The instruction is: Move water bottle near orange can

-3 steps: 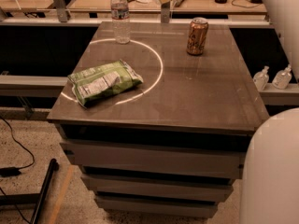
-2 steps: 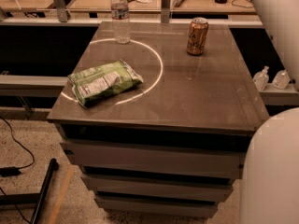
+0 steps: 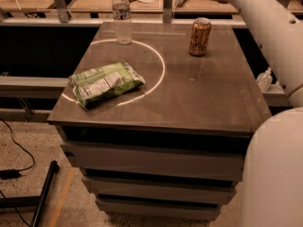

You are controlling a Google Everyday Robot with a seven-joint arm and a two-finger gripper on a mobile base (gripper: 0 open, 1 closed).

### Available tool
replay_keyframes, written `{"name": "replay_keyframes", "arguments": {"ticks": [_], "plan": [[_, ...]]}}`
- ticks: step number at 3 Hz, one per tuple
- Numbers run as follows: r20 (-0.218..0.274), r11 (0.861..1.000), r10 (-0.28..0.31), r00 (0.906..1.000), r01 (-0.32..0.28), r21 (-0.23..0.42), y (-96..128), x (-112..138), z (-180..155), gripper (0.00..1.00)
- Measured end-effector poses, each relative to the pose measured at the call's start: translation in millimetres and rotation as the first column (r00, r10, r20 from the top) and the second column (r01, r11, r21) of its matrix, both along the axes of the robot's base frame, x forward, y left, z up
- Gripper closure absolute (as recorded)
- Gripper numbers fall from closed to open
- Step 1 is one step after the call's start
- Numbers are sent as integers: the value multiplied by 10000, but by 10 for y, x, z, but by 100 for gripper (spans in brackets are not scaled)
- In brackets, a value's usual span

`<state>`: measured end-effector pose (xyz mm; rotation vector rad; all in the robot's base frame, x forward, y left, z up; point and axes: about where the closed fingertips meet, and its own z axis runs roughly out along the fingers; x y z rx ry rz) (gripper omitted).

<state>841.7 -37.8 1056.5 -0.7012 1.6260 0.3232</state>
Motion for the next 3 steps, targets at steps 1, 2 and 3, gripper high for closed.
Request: {"name": "replay_keyframes", "arguments": {"ticks": [1, 2, 3], "plan": [[278, 9989, 438, 9987, -442, 164, 55, 149, -102, 0], [341, 9983, 539, 9980, -546, 188, 70, 194, -140, 0], [341, 9973, 699, 9970, -706, 191, 112, 231, -207, 0]]}}
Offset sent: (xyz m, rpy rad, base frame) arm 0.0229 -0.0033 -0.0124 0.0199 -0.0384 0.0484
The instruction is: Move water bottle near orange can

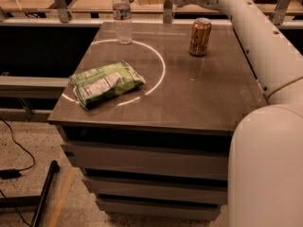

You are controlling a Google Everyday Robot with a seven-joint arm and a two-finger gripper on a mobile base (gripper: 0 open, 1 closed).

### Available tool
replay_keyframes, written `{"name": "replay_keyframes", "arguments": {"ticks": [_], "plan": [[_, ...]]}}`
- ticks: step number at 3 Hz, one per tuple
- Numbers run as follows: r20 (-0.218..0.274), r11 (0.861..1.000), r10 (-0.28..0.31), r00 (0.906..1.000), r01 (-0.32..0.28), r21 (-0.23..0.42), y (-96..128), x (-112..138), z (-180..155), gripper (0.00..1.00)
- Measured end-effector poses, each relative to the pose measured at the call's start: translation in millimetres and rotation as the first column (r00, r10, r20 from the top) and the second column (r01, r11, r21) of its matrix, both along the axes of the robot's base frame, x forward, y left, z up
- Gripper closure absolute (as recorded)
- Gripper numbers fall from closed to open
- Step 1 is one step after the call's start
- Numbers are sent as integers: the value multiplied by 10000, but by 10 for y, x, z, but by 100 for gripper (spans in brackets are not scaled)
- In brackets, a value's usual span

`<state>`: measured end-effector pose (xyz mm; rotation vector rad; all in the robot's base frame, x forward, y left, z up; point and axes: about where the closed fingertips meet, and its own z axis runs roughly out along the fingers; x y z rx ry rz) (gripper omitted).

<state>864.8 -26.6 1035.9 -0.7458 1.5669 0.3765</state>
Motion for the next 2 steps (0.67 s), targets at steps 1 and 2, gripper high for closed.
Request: {"name": "replay_keyframes", "arguments": {"ticks": [1, 2], "plan": [[9, 9996, 284, 9996, -284, -50, 52, 15, -36, 0], [-14, 9974, 720, 9974, -720, 76, 156, -3, -61, 0]]}}
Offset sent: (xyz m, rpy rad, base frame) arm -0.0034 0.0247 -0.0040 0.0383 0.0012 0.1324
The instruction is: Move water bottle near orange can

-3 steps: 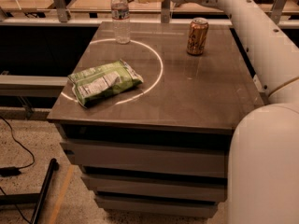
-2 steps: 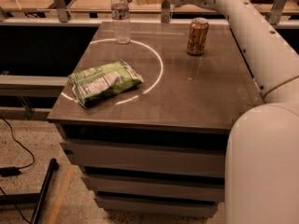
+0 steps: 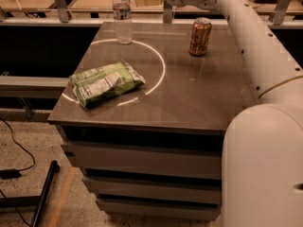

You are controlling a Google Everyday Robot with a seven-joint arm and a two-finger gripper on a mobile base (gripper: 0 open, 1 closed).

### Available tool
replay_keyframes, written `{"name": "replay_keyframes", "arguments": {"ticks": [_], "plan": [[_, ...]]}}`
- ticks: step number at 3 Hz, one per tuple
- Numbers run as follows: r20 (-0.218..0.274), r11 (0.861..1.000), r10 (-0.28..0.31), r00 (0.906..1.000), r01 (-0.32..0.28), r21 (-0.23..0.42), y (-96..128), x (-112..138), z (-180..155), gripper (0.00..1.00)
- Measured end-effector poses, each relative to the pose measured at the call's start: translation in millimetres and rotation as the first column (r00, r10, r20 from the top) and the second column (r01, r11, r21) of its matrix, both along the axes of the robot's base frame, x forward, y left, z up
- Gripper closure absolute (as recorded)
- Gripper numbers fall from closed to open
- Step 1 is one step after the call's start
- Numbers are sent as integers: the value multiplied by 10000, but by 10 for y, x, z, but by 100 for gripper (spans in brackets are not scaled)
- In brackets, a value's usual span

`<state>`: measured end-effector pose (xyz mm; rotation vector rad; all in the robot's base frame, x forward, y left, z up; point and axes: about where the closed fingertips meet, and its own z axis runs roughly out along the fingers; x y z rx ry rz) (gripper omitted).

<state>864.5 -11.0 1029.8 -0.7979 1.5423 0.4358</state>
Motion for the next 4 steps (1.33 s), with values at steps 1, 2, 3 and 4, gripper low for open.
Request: {"name": "replay_keyframes", "arguments": {"ticks": [1, 2, 3, 4], "plan": [[-49, 9989, 467, 9989, -467, -60, 244, -3, -112, 0], [95, 9989, 468, 9989, -468, 76, 434, 103, -150, 0], [-24, 9994, 350, 9994, -350, 14, 556, 166, -187, 0], [22, 9993, 376, 9993, -376, 25, 630, 164, -216, 0]]}}
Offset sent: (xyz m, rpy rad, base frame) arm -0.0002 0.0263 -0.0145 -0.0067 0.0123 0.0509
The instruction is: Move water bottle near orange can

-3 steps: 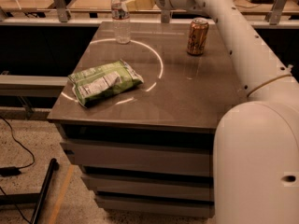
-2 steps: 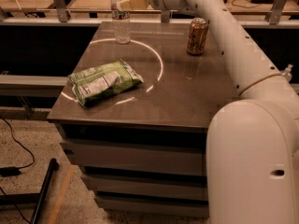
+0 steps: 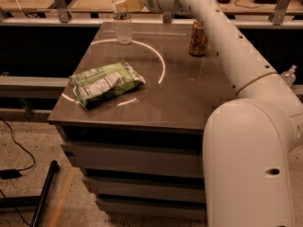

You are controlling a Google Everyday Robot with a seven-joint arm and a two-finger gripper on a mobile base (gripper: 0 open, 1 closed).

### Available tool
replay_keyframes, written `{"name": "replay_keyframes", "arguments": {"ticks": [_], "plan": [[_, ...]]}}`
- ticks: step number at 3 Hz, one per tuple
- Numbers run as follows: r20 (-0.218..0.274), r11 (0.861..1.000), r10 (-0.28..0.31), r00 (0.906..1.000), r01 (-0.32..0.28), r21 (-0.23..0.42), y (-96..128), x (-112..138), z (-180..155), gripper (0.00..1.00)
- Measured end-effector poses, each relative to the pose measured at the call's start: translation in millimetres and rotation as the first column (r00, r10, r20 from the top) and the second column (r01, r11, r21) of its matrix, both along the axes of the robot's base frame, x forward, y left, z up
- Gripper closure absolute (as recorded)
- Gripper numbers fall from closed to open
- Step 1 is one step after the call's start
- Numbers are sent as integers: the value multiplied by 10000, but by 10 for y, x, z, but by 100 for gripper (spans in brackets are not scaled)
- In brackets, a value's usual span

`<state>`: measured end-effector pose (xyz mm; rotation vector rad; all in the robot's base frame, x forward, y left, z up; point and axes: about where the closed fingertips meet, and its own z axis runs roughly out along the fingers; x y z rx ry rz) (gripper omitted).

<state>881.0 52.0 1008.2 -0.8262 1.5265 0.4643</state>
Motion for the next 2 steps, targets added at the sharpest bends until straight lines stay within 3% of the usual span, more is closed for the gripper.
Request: {"name": "replay_keyframes", "arguments": {"ticks": [2], "plan": [[329, 9983, 566, 9979, -561, -176, 115, -12, -90, 0]]}}
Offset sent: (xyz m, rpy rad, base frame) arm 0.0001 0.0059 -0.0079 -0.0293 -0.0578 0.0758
